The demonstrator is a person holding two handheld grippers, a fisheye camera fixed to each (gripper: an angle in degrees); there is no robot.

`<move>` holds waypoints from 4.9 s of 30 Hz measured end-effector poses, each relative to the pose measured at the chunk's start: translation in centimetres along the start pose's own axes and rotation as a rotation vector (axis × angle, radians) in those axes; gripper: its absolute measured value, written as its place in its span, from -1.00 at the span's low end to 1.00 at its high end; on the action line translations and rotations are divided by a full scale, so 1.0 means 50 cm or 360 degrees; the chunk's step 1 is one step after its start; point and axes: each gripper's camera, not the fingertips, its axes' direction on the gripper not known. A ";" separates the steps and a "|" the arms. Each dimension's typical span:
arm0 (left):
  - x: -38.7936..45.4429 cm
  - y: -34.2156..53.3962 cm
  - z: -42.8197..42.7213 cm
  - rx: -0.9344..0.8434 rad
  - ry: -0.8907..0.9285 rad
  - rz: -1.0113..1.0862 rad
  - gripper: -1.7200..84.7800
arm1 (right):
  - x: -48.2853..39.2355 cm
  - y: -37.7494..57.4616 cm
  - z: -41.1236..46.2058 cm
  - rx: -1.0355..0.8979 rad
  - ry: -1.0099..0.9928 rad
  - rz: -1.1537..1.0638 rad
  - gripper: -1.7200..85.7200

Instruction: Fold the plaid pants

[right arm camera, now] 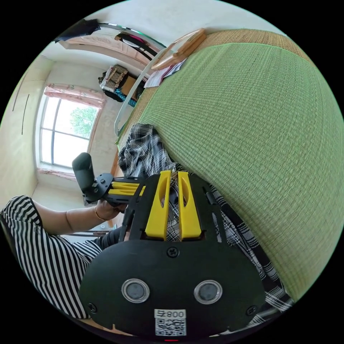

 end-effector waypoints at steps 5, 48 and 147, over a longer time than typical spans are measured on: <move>-0.026 0.030 -0.028 0.0016 -0.0023 0.0020 -0.94 | -0.009 -0.035 -0.033 0.0011 -0.0087 0.0026 -0.94; -0.169 0.241 -0.157 -0.0012 0.0288 0.0015 -0.96 | 0.019 -0.137 -0.283 0.0141 -0.0042 0.0190 -0.95; -0.200 0.347 -0.193 -0.0195 -0.0126 -0.0060 -0.96 | -0.227 0.372 -0.144 -0.0228 0.0450 0.0052 -0.96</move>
